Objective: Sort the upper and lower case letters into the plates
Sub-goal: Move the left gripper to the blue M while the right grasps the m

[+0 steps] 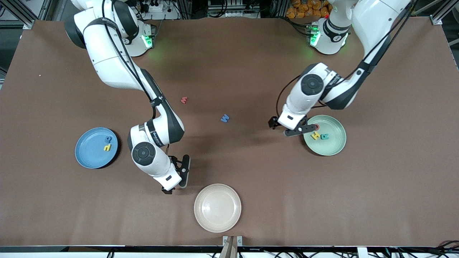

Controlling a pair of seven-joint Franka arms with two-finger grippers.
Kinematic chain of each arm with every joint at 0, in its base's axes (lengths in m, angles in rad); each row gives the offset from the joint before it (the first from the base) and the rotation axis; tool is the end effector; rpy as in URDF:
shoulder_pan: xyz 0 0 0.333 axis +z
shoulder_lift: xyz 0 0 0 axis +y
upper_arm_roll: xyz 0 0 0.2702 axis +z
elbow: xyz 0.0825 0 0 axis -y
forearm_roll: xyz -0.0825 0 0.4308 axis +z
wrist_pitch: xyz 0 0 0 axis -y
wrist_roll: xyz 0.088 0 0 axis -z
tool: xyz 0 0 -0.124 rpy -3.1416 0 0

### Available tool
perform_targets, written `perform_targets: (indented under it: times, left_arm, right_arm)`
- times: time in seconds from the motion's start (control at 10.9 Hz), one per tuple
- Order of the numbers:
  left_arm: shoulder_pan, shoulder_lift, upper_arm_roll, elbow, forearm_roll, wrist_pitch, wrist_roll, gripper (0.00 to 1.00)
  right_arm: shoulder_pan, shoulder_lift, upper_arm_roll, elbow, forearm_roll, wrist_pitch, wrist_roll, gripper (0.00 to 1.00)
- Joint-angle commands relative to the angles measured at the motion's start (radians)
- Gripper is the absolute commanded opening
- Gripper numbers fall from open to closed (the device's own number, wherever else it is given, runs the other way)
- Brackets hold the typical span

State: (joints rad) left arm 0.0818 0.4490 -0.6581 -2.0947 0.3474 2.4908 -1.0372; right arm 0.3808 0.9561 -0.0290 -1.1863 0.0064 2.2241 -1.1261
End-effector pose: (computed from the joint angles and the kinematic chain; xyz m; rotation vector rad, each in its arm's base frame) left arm 0.4967 -0.3420 0.1590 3.0342 0.3731 0.0173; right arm 0.7240 0.2713 0.1416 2.2757 2.0935 0.1071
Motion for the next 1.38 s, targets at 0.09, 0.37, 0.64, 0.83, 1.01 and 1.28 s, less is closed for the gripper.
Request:
perform_targets:
  times: [0.09,0.37,0.64,0.83,1.01,1.28]
  left_arm:
    - [-0.011,0.020,0.003,0.035,-0.024,-0.003,-0.047,1.00]
    - [-0.017,0.027,0.002,0.047,-0.022,-0.003,-0.052,1.00]
    - [-0.057,0.039,0.003,0.057,-0.022,-0.003,-0.112,1.00]
    - [-0.066,0.036,0.003,0.050,-0.022,-0.003,-0.119,1.00]
    - [-0.105,0.062,0.005,0.080,-0.021,-0.001,-0.211,1.00]
    - [-0.139,0.098,0.011,0.123,-0.008,0.000,-0.374,1.00]
  right_arm:
    - [-0.031,0.009,0.003,-0.021,0.007,0.005,-0.014,1.00]
    - [-0.033,0.032,0.003,-0.021,0.004,0.040,-0.005,1.00]
    - [-0.034,0.055,0.001,-0.021,0.004,0.109,-0.003,1.00]
    - [-0.036,0.058,-0.006,-0.021,0.003,0.115,-0.004,1.00]
    - [-0.036,0.056,-0.008,-0.021,0.003,0.109,-0.007,1.00]
    - [-0.042,0.052,-0.008,-0.021,0.006,0.101,-0.007,1.00]
